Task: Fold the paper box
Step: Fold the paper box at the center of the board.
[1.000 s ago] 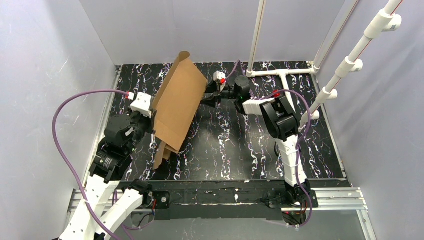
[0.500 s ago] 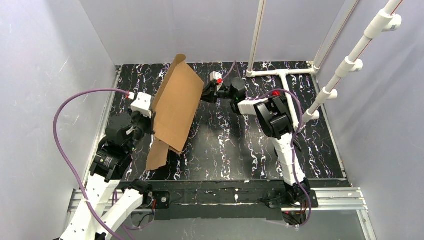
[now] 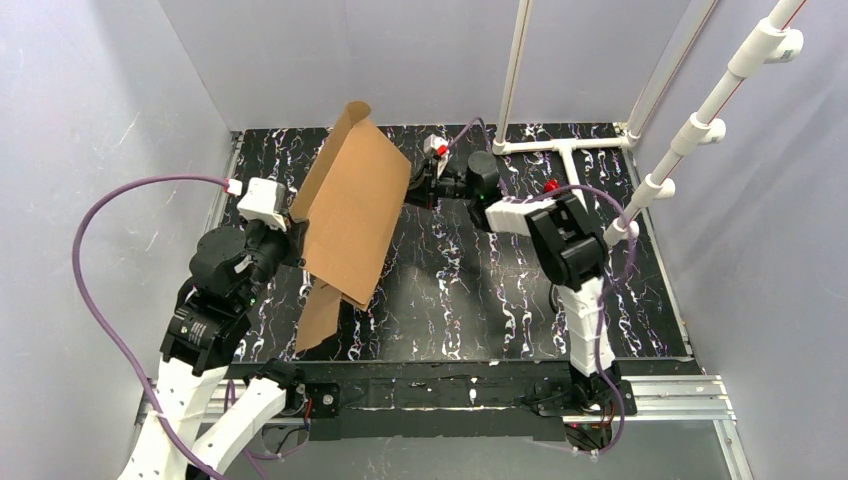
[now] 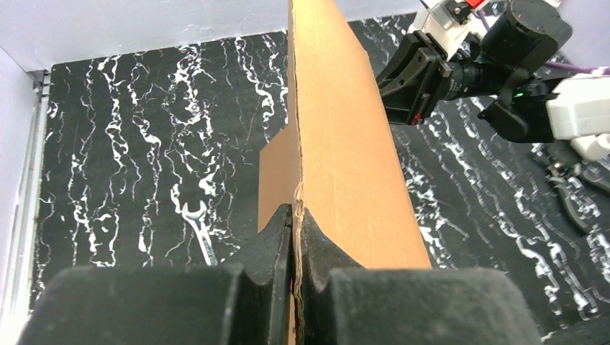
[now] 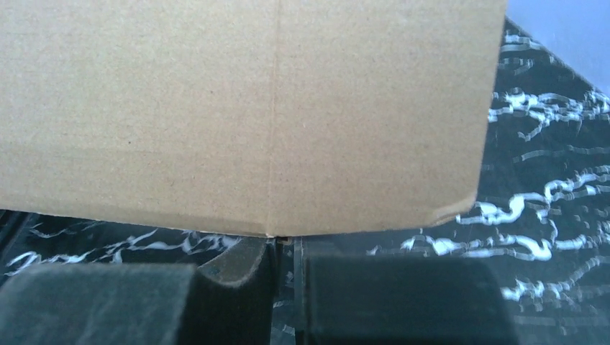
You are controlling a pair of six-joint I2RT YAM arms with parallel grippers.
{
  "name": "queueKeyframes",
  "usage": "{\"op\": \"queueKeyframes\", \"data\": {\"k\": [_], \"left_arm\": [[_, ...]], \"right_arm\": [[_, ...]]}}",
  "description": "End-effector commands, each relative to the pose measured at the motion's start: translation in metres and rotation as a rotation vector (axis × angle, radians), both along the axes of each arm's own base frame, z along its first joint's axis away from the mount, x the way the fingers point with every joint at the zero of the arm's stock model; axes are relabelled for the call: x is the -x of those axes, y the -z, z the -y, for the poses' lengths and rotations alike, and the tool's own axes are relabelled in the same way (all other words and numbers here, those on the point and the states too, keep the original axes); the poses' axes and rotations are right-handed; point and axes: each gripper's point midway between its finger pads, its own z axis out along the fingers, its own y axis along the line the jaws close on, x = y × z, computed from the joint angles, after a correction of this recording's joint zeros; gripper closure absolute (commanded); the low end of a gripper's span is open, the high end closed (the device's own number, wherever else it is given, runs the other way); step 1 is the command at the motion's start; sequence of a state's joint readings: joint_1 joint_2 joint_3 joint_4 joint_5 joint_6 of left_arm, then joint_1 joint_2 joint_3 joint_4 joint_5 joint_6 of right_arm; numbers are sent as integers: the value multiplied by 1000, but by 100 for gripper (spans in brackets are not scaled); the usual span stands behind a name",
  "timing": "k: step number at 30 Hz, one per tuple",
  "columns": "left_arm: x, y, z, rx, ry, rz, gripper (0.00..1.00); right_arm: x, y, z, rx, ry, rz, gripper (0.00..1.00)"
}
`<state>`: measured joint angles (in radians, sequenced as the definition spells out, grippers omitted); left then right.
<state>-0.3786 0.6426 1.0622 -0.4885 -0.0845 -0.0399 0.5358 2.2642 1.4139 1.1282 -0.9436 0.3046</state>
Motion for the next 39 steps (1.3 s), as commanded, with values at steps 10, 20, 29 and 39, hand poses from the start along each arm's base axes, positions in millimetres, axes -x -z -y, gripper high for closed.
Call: {"op": "queueKeyframes", "data": {"k": [10, 20, 29, 39], "left_arm": [[12, 8, 30, 277, 58, -112, 100], [-15, 57, 64, 312, 166, -171, 100], [-45, 82, 58, 202, 108, -166, 100], [-61, 130, 39, 130, -15, -201, 100]], "right_arm": [[80, -16, 142, 857, 89, -16, 99], [91, -3, 210, 1206, 239, -121, 99], [55, 25, 183, 1243, 266, -185, 94], [56, 81, 163, 1157, 195, -242, 62]]}}
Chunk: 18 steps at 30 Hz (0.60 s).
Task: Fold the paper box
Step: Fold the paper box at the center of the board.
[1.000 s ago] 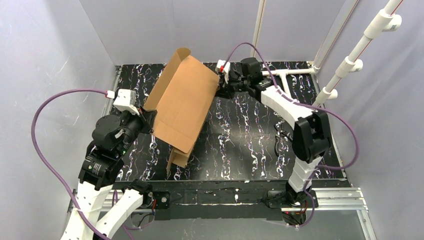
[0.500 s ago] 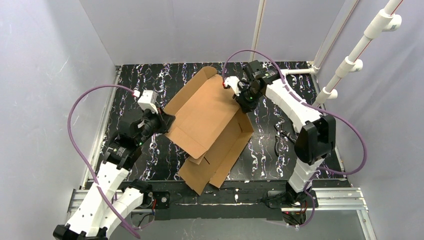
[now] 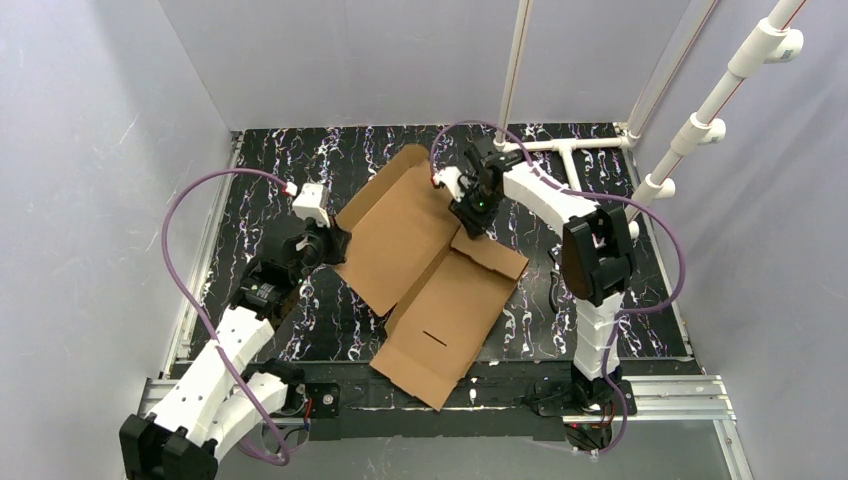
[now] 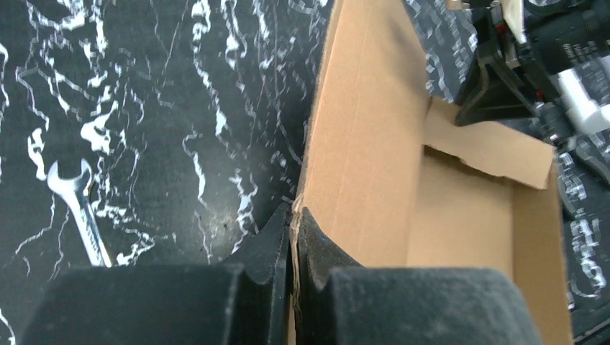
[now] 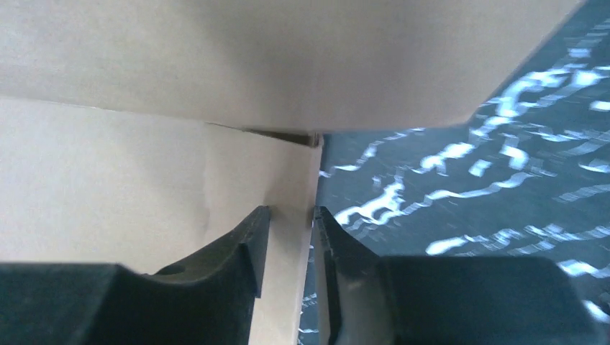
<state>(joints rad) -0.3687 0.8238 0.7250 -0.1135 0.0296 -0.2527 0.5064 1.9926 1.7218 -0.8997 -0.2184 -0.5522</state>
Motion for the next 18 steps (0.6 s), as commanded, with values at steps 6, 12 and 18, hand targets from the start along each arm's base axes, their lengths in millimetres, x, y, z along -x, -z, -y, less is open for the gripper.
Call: {"op": "queueKeyframes", "data": {"k": [6, 12, 18], "left_arm": [[-14, 29, -11, -67, -62, 5, 100], [-21, 15, -7, -42, -49, 52, 100], [-21, 8, -5, -24, -44, 73, 100]], "right_arm": [[29, 12, -1, -140, -92, -47, 54], [53, 23, 24, -89, -84, -48, 48], [64, 43, 52, 10, -43, 7, 51]]}}
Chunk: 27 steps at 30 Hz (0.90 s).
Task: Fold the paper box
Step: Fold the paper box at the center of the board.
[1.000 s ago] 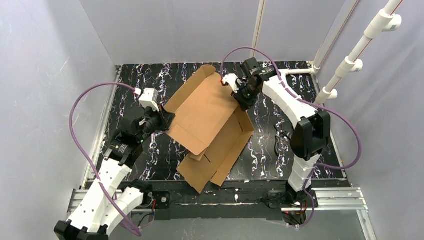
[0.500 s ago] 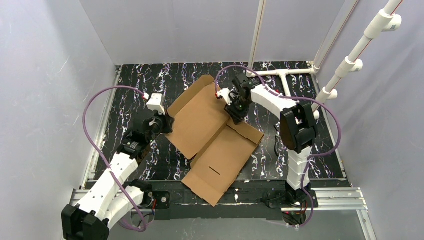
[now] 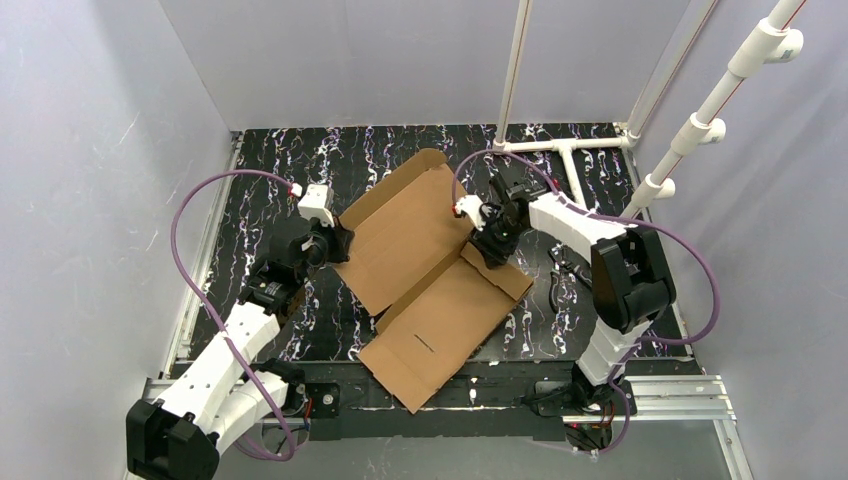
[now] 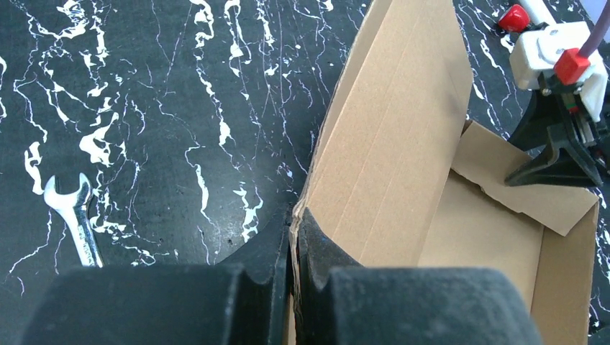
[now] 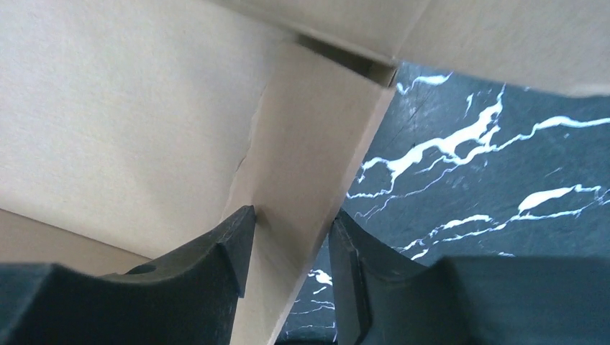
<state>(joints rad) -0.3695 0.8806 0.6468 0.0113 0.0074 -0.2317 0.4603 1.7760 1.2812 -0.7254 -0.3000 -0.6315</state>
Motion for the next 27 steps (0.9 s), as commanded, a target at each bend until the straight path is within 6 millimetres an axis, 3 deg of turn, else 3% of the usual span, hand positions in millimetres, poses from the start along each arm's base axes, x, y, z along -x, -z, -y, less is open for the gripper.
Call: {"op": "queueKeyframes", "data": {"k": [1, 3, 4, 5, 6, 7, 14, 19, 23, 27], "left_arm": [[-7, -20, -4, 9, -27, 73, 100], [-7, -24, -2, 20, -18, 80, 100], [-6, -27, -1, 27, -11, 89, 100], [-4, -30, 4, 38, 18, 97, 100], [-3, -34, 8, 45, 43, 111, 100], [-1, -37, 12, 51, 76, 125, 100], [7, -74, 39, 125, 231, 218, 100], [9, -85, 50, 169, 281, 213, 100], [12, -87, 56, 206, 309, 195, 100], [6, -80, 49, 183, 261, 194, 100]], "right_arm": [[5, 9, 14, 46, 9, 57, 53], [7, 15, 16, 47, 17, 59, 57], [7, 16, 16, 42, 26, 71, 64], [5, 17, 16, 35, 39, 87, 74], [0, 16, 14, 23, 61, 114, 91], [-9, 13, 11, 4, 85, 152, 99], [-63, -7, -2, -29, 213, 378, 99], [-77, 7, 2, 83, 242, 478, 99], [-73, 14, 5, 106, 260, 519, 99], [-61, 21, -3, 55, 231, 428, 74]]}}
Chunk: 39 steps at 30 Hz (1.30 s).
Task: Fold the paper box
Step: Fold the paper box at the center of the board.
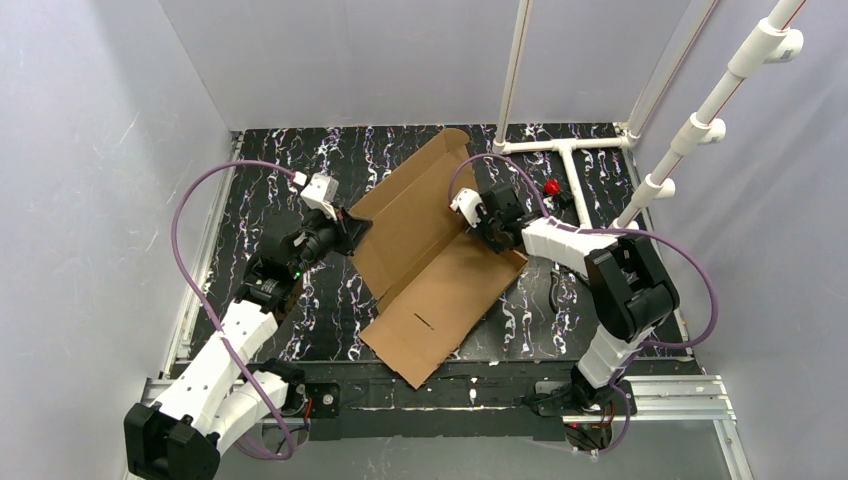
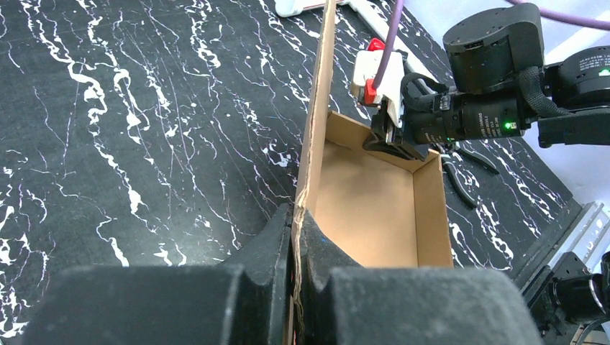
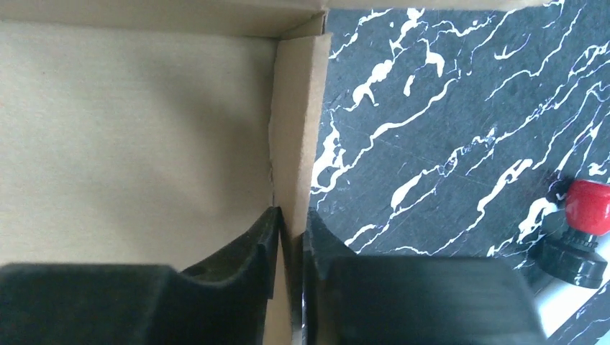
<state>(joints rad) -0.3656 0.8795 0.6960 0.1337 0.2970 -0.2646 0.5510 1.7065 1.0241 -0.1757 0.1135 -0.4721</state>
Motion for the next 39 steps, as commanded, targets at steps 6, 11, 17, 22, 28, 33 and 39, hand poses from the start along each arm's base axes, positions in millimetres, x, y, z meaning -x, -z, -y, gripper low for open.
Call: {"op": "queueKeyframes", "data": {"k": [6, 11, 17, 22, 28, 33, 39], "left_arm": [[-10, -17, -13, -12, -77, 88, 100], [-13, -19, -11, -24, -64, 93, 100], [-17, -28, -6, -21, -47, 103, 100], [-19, -36, 0, 0, -22, 98, 100], [-23, -50, 8, 36, 4, 91, 100], [-28, -48, 18, 49, 43, 59, 100], [-29, -47, 20, 49, 46, 52, 100]], "right_arm": [[-2, -22, -4, -167, -12, -76, 52], [-2, -33, 6, -180, 2, -80, 49], [-1, -19, 10, -181, 5, -117, 64], [-8, -1, 9, -148, 44, -119, 99], [-33, -21, 23, -111, 181, 159, 99], [-23, 4, 12, -75, 141, 84, 99], [-7, 28, 1, -66, 81, -80, 99]]}}
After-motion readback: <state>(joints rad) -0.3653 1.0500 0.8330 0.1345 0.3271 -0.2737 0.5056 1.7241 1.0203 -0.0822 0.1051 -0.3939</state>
